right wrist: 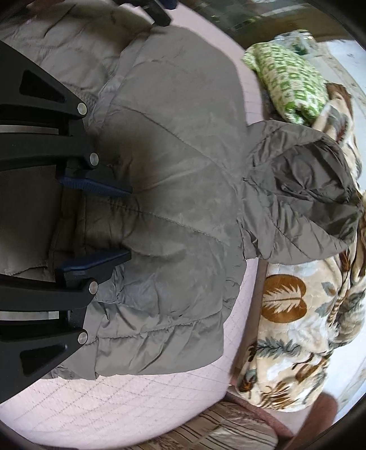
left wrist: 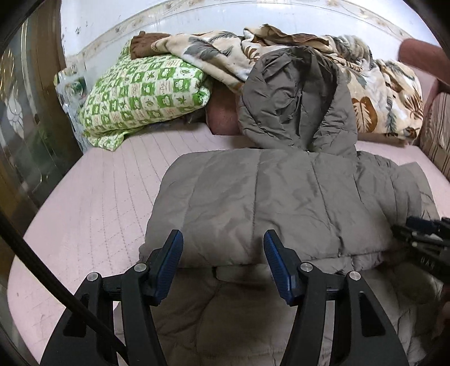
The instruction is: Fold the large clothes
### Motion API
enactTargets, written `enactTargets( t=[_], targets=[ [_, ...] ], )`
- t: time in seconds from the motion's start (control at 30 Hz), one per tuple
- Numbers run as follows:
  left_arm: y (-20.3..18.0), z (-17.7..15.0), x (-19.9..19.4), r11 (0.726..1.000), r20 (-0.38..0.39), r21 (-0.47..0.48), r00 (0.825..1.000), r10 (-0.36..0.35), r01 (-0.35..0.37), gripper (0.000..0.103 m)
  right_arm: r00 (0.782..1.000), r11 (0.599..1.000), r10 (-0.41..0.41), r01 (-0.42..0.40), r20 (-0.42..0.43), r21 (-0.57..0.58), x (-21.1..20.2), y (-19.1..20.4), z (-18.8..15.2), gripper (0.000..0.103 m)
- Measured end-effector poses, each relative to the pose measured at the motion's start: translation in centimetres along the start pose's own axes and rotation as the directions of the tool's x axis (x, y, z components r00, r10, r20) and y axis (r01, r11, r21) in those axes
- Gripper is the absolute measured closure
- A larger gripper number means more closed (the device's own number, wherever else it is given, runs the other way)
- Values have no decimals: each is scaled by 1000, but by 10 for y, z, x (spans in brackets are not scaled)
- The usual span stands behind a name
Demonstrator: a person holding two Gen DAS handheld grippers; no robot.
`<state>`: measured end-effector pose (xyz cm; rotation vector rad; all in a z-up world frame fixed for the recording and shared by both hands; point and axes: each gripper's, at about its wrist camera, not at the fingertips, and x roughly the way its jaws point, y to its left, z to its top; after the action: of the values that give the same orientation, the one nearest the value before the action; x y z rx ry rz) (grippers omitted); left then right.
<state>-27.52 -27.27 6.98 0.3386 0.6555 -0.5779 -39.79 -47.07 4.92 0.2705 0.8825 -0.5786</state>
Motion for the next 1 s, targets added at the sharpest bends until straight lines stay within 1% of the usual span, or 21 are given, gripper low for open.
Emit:
enactTargets(
  t=[0.07, 0.13, 0.23, 0.27, 0.3, 0.33, 0.37, 0.43, 0.47, 0.53, 0.6, 0.63, 0.67, 0.73, 0.77, 0.83, 0.87, 0.93, 1.0],
  targets=[
    [3, 2, 1, 1000, 6, -3, 1000, -8, 8, 44, 1000, 1000, -21, 21, 4, -23, 0, 3, 0, 60],
    [6, 3, 1, 999, 8, -7, 999, -34, 34, 44, 1000, 999, -27, 27, 14, -31, -3, 3, 0, 60],
    [6, 6, 1, 994, 2, 7, 994, -106, 105, 44, 998, 999, -13, 14, 53, -28, -23, 2, 2, 59],
    [5, 7, 0, 990, -1, 19, 990, -139, 139, 44, 998, 1000, -7, 9, 68, -29, -30, 2, 1, 58],
    [4, 9, 0, 988, 0, 23, 988, -153, 153, 44, 996, 1000, -7, 10, 85, -27, -37, 4, 0, 55],
    [4, 11, -2, 985, 4, 21, 986, -169, 169, 43, 995, 1000, -15, 17, 104, -18, -46, 3, -2, 54],
    [4, 12, -2, 982, 2, 16, 982, -189, 189, 40, 994, 1000, -18, 19, 107, -5, -51, 2, -4, 52],
    [3, 14, -2, 975, -8, 7, 975, -220, 220, 39, 995, 999, 2, -6, 101, 46, -58, 1, -10, 52],
    [3, 14, 0, 975, -13, 2, 975, -223, 224, 39, 995, 998, 7, -13, 99, 68, -59, 1, -14, 52],
    [4, 13, 3, 973, -34, -7, 973, -230, 230, 39, 998, 996, 3, -10, 68, 90, -56, 6, -24, 52],
    [4, 12, 10, 974, -80, -12, 971, -225, 224, 39, 1000, 996, 6, -9, 28, 93, -53, 14, -31, 52],
    [5, 10, 17, 980, -115, -15, 973, -201, 200, 39, 1000, 996, 17, -19, 18, 89, -54, 18, -30, 52],
    [6, 8, 24, 983, -152, -15, 972, -181, 181, 39, 1000, 997, 24, -25, 15, 79, -59, 23, -25, 52],
    [9, 5, 31, 983, -175, -33, 967, -186, 183, 39, 999, 998, 25, -27, 21, 64, -70, 28, -12, 52],
    [11, 6, 32, 983, -179, -43, 966, -186, 181, 39, 999, 998, 29, -31, 26, 56, -79, 31, 1, 52],
    [16, 10, 23, 979, -142, -65, 969, -203, 196, 39, 999, 998, 34, -36, 42, 60, -95, 32, 23, 52],
    [21, 15, 14, 971, -101, -82, 968, -231, 224, 39, 998, 997, 43, -46, 48, 65, -103, 31, 37, 52],
    [28, 22, -1, 957, -32, -101, 961, -276, 272, 38, 996, 995, 57, -62, 64, 79, -117, 30, 64, 52],
    [35, 28, -10, 948, 15, -110, 954, -300, 300, 36, 995, 995, 54, -62, 89, 84, -128, 28, 96, 52]
  ],
)
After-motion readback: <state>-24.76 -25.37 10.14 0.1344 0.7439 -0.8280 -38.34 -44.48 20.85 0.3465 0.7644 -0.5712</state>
